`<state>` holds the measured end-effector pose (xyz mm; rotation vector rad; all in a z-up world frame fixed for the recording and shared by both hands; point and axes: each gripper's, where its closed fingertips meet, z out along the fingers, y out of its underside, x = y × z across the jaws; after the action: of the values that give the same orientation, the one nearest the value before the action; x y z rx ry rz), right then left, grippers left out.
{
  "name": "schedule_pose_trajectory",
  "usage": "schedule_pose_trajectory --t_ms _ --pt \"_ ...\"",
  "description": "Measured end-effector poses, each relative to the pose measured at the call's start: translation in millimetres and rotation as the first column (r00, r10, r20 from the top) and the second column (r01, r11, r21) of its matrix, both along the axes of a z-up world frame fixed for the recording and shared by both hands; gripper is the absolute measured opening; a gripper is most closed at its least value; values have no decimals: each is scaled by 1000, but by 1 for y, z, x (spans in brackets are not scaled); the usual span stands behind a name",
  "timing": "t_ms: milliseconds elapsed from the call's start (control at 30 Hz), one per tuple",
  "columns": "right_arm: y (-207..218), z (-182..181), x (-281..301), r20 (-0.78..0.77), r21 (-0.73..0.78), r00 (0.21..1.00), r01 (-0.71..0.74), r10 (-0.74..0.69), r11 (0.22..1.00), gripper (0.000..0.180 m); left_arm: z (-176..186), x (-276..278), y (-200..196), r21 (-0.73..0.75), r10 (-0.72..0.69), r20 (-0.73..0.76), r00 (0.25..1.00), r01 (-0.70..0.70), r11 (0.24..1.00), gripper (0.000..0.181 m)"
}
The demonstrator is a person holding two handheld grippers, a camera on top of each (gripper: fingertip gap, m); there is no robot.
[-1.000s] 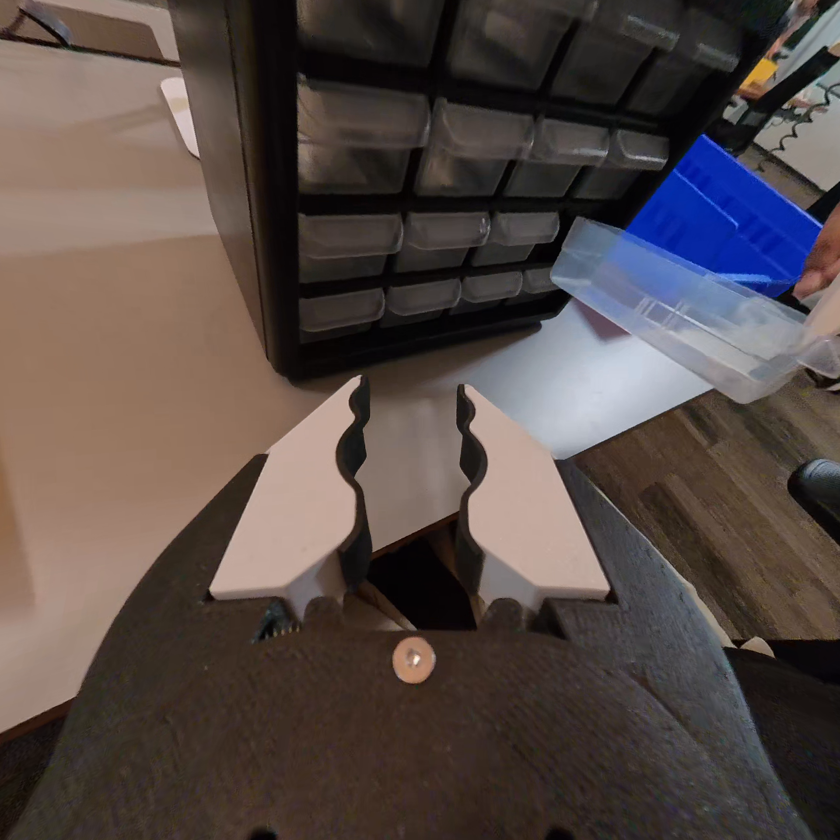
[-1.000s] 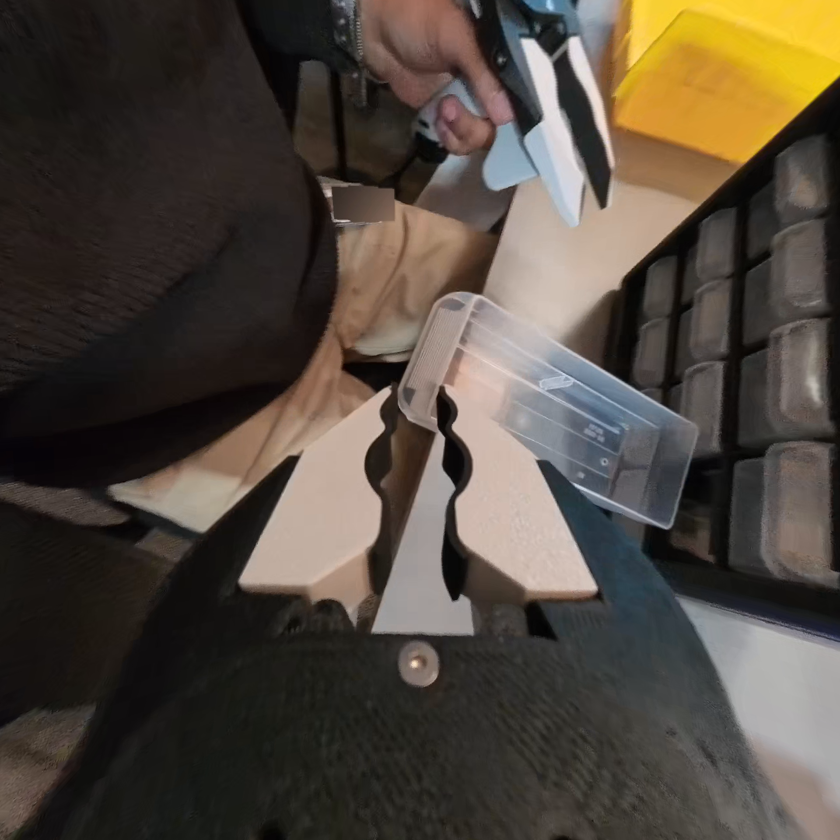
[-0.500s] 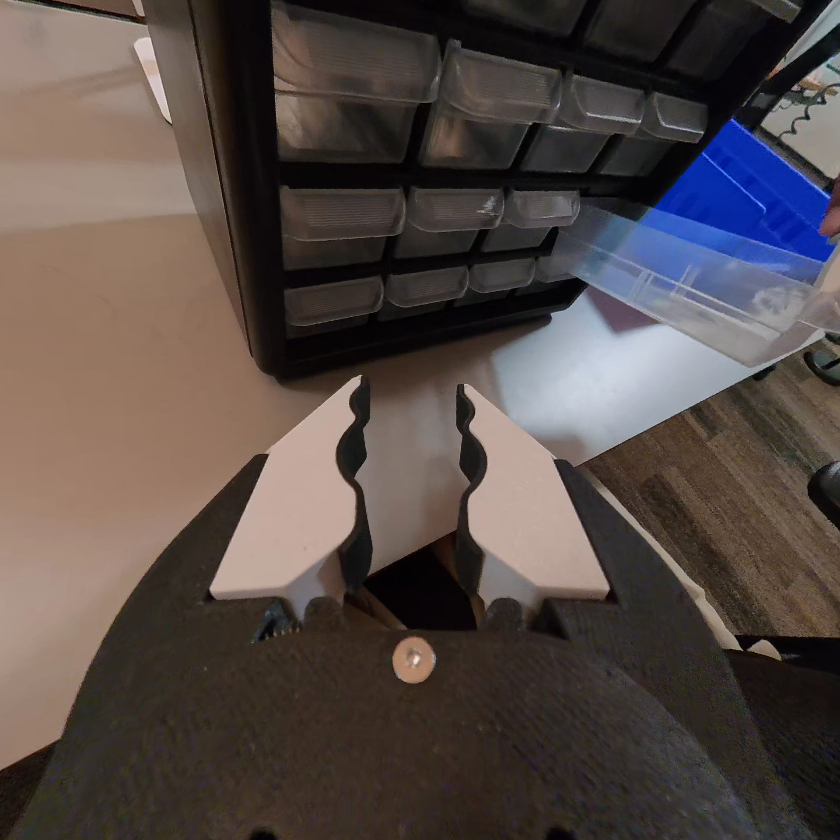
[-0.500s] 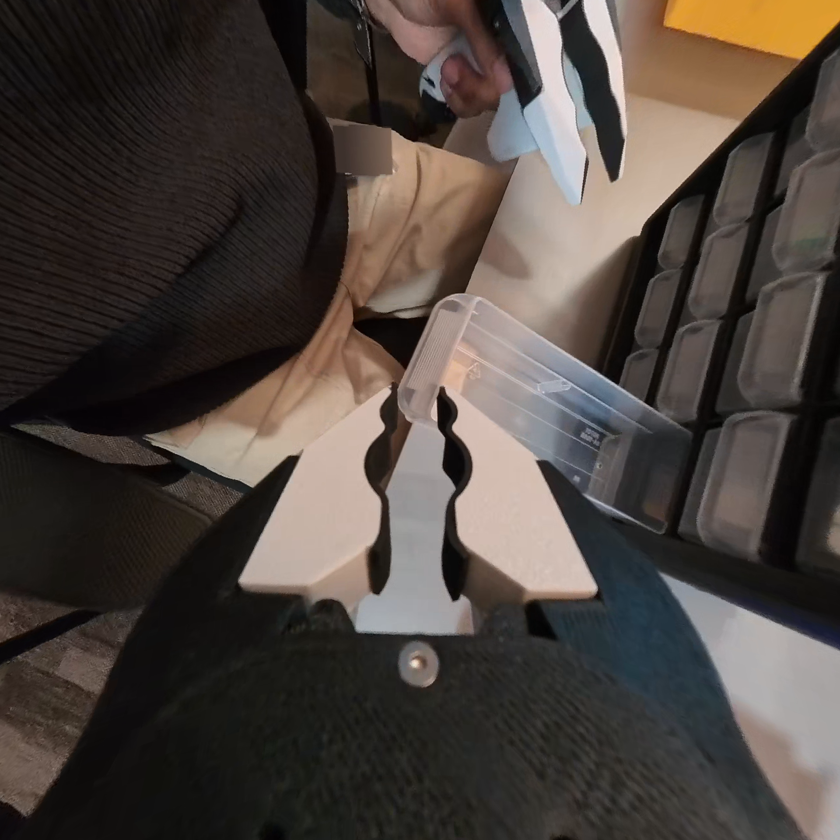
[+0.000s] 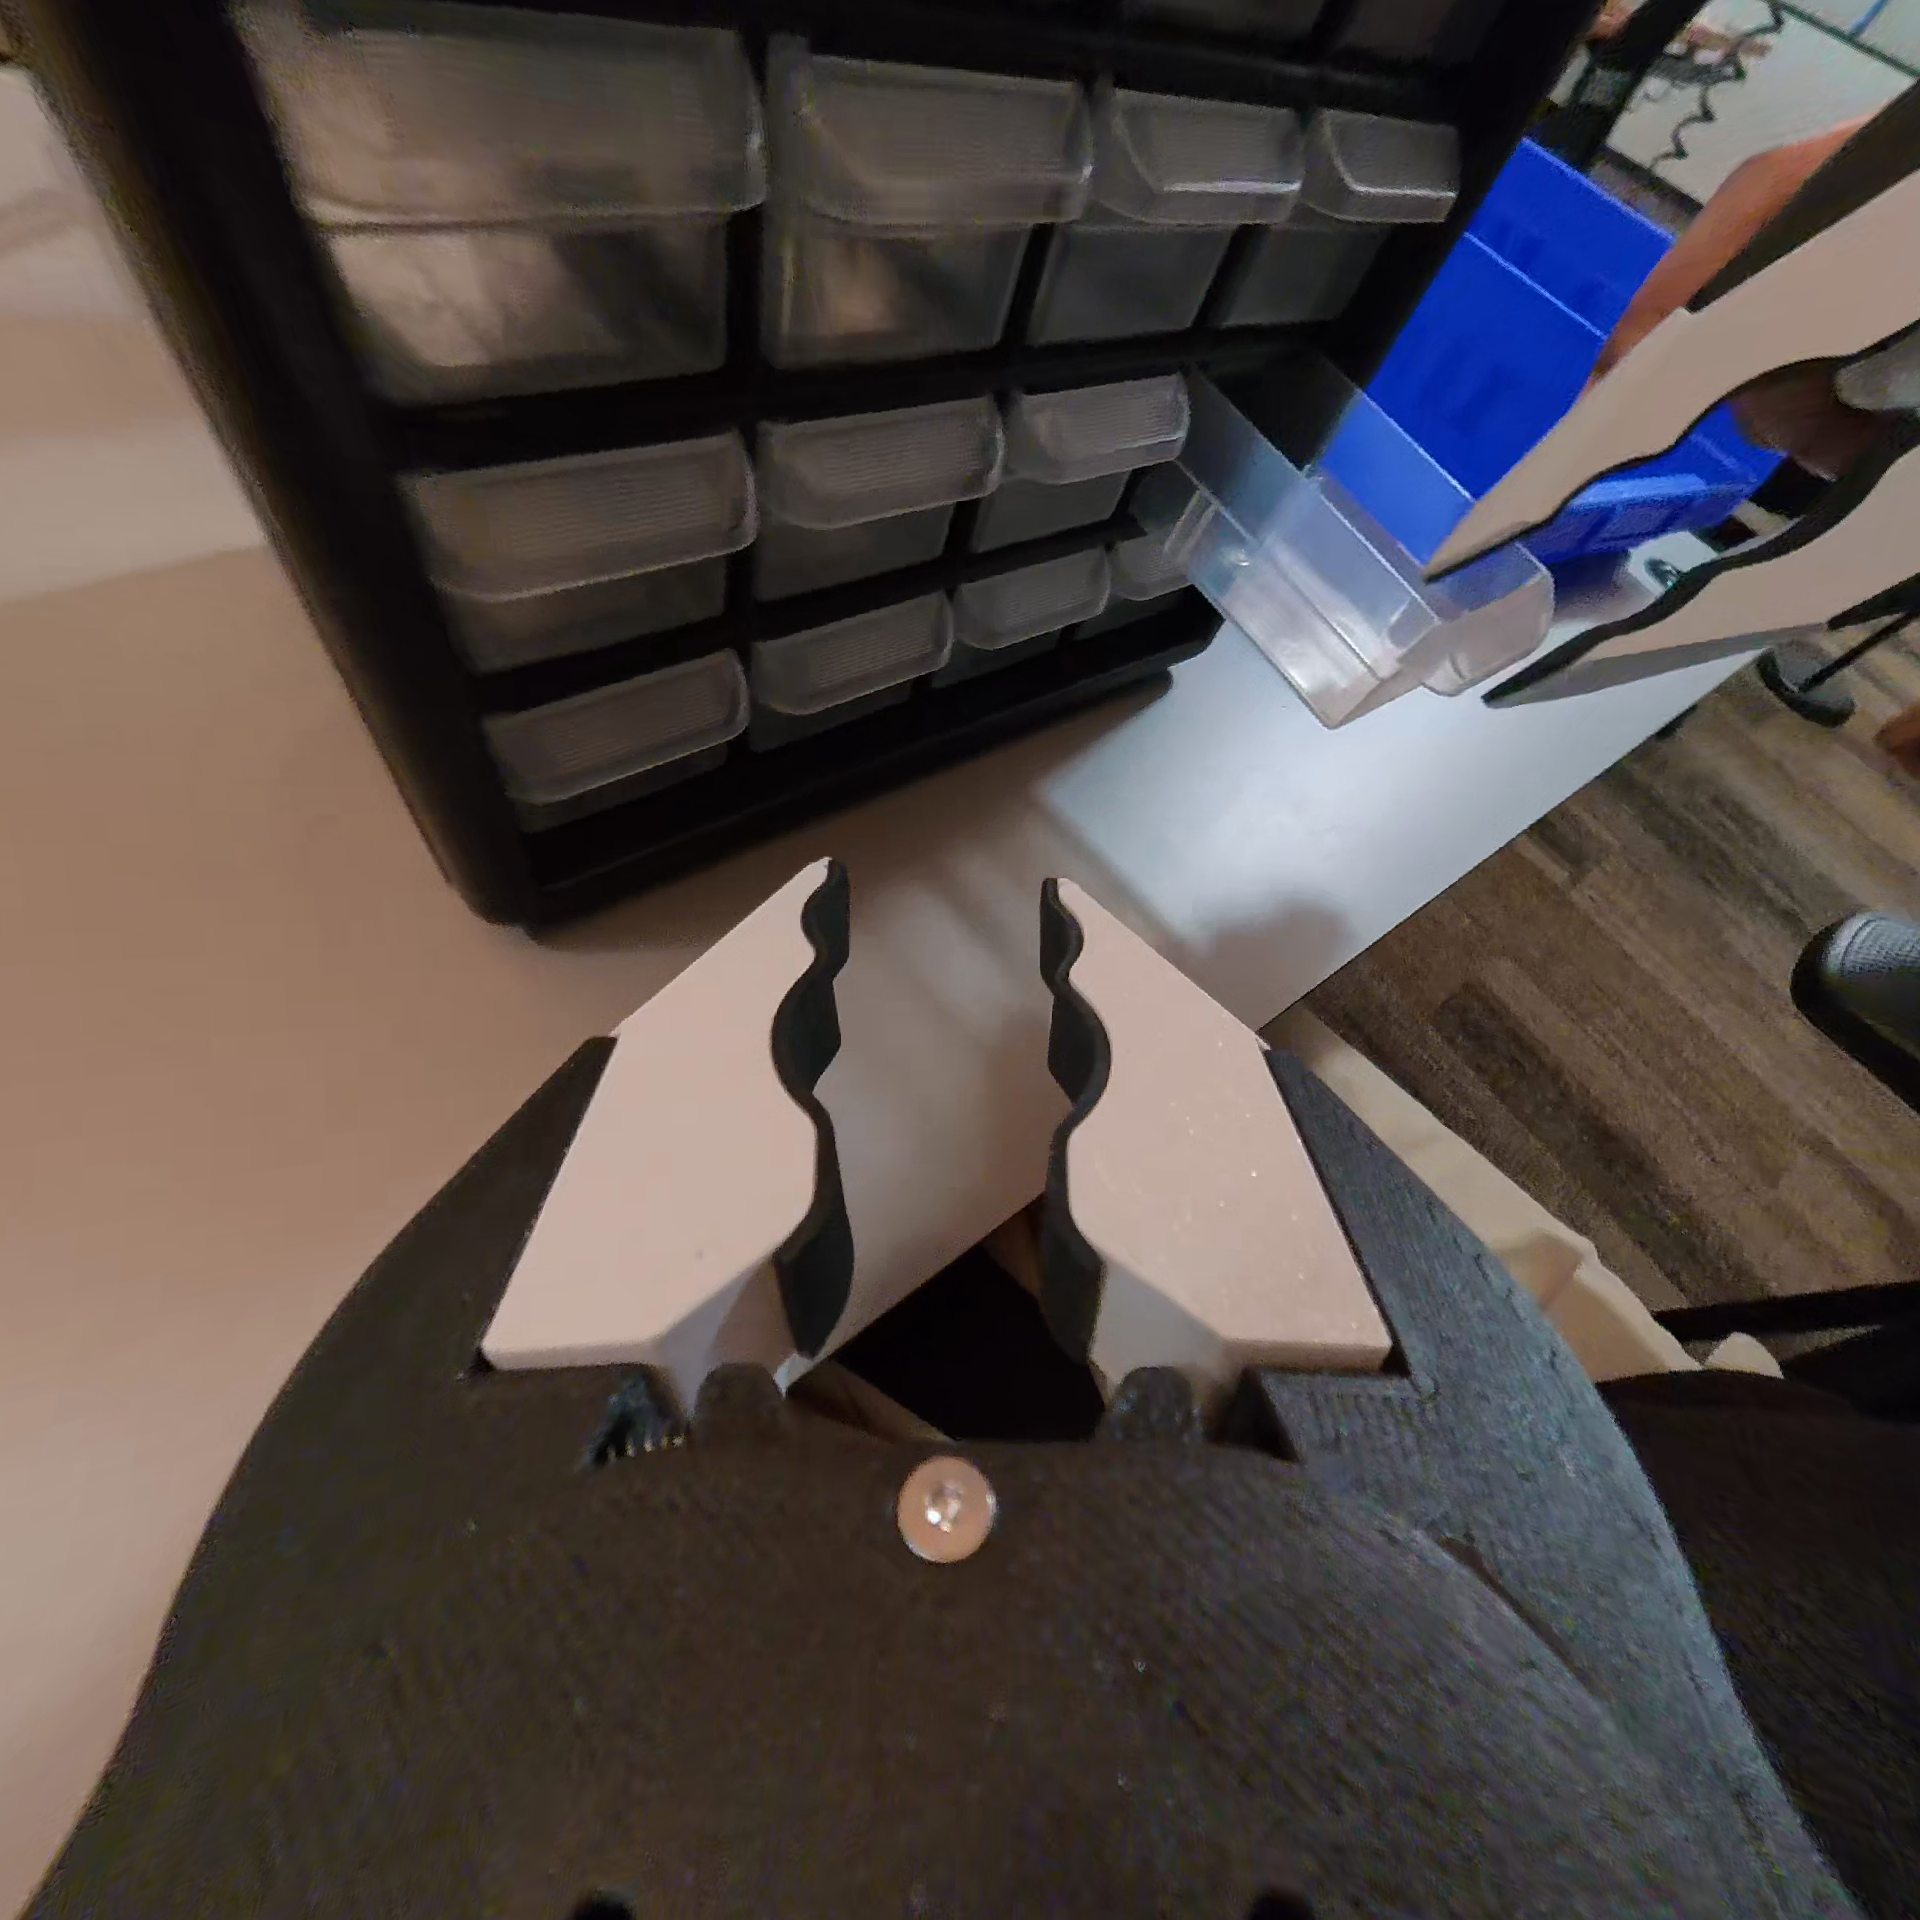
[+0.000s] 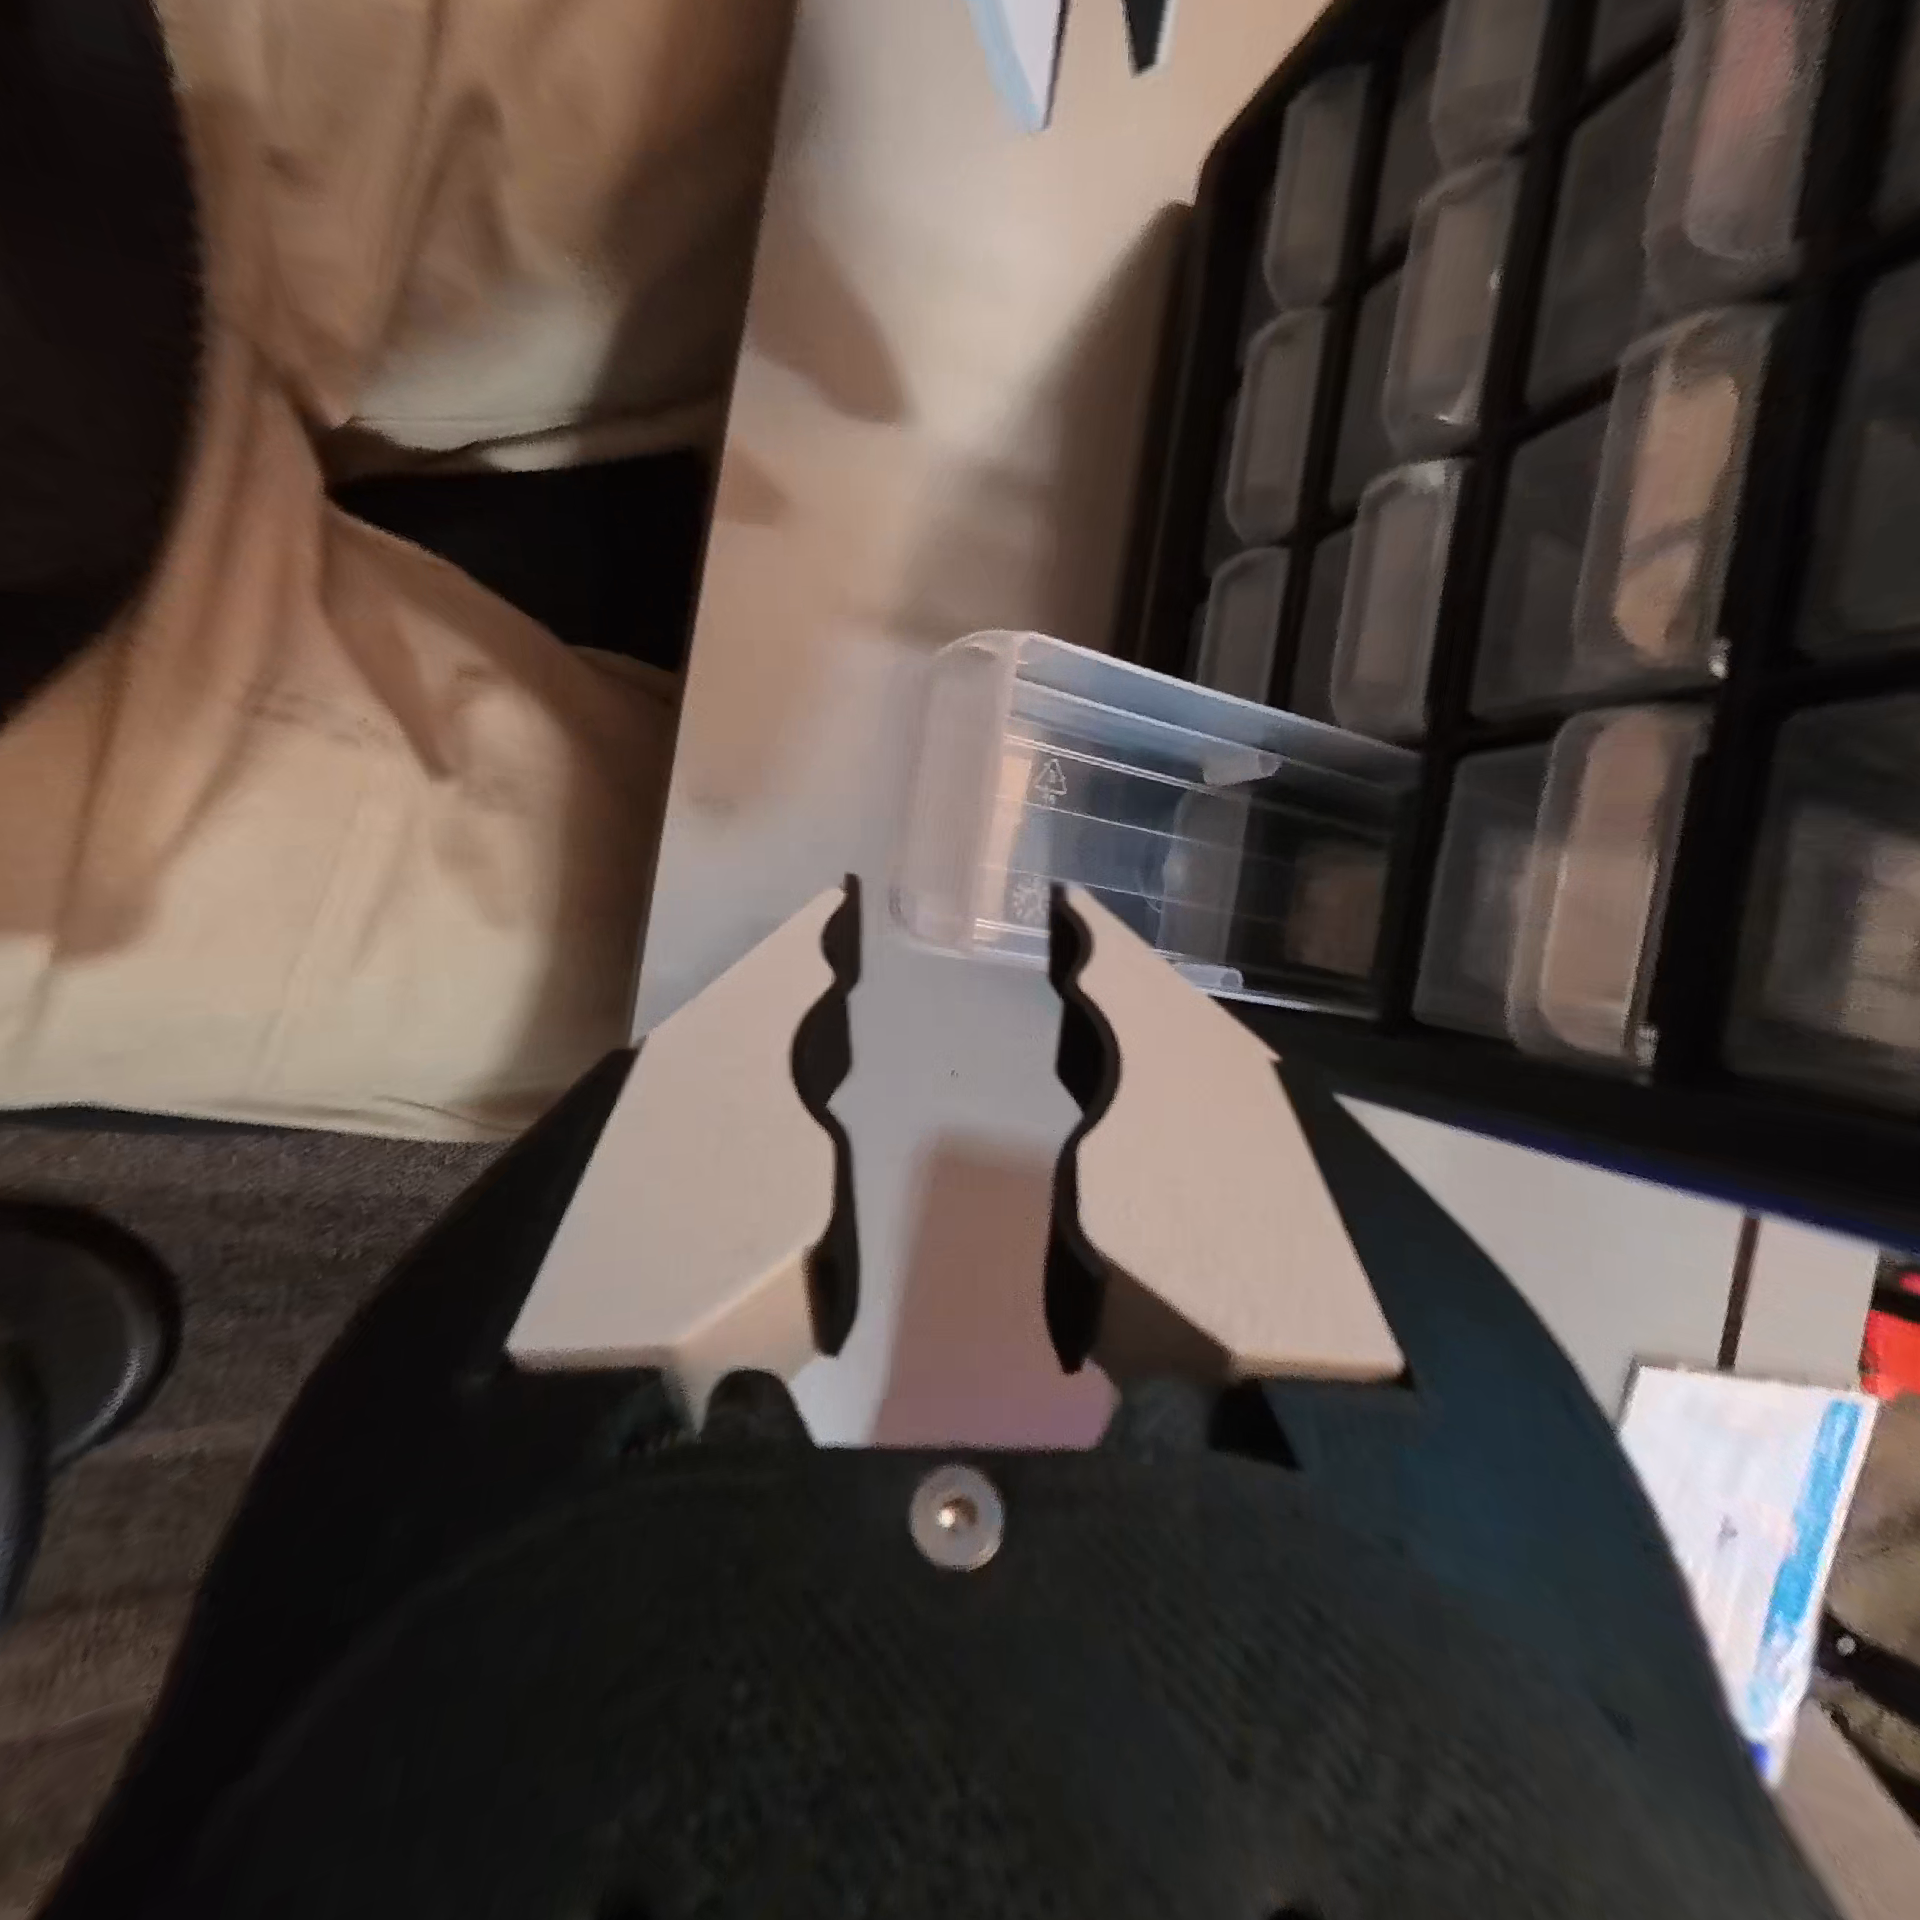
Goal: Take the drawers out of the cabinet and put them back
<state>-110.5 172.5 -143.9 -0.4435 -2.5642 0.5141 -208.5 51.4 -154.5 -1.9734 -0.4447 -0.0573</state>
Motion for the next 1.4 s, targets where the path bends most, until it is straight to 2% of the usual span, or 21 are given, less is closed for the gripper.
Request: schedule_pose_trajectory --t_ms 33,133,233,367,467,567,633,700,933,1033,1200,1400 --pt "-1 2 0 -20 -15 999 28 -29 999 43 1 2 3 4 -16 -3 1000 16 1000 34" --pt "-9 15 6 -79 -117 990 104 -114 988 57 1 6 11 15 -62 -3 998 62 998 35" --pt "-28 33 15 -121 -307 974 145 -190 940 55 2 10 17 23 -103 -36 994 103 994 32" --pt "-74 53 28 -116 -646 966 102 -229 756 31 6 19 18 73 -154 -42 987 157 985 22" --pt "-93 55 30 -148 -758 954 59 -261 649 0 10 30 16 130 -207 -9 978 206 970 14" --pt "-86 43 20 -173 -779 927 78 -333 622 0 11 25 13 170 -188 -9 982 186 968 0" --pt "-76 33 11 -146 -788 921 113 -361 605 0 15 18 11 213 -164 -34 986 168 963 0" --pt "-67 26 4 -123 -791 920 135 -371 597 0 14 11 10 195 -158 -34 987 162 967 0" --pt "-60 5 2 -136 -728 928 143 -346 670 0 14 2 9 196 -157 -57 986 165 967 0" --pt "-52 8 8 -127 -749 924 149 -360 646 0 4 8 11 160 -185 -65 981 193 968 0" --pt "-24 15 9 -126 -782 882 193 -454 592 0 2 12 11 152 -195 -74 978 205 967 0" --pt "-13 16 -7 -115 -815 822 243 -558 526 0 -2 17 13 145 -212 -43 976 216 966 0"
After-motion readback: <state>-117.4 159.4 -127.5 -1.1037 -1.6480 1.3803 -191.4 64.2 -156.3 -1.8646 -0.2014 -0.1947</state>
